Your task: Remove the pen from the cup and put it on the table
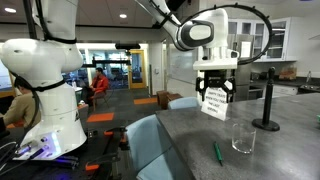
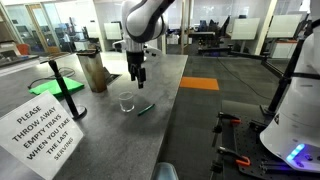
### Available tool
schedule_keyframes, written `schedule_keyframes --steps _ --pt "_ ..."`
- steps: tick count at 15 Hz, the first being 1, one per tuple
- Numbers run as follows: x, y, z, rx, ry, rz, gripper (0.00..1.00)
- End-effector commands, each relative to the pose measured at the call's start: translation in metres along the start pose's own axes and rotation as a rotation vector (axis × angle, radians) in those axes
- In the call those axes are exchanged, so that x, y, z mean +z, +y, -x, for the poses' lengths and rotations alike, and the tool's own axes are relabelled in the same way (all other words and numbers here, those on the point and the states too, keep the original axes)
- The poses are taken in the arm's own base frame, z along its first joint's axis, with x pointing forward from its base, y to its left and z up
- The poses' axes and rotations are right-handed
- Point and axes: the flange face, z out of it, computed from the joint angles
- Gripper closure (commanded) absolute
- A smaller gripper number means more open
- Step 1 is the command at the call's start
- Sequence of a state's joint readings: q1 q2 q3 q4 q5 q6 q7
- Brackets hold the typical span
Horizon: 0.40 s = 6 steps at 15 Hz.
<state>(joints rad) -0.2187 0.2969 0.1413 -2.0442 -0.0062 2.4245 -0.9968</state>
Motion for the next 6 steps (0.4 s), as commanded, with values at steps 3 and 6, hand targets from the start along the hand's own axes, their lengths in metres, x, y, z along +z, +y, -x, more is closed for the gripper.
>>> schedule_keyframes --steps 3,6 --pt "-0.045 -0.006 0.009 0.150 0.050 -0.001 0.00" --pt "-0.050 -0.004 0.013 0.223 0.024 0.044 0.00"
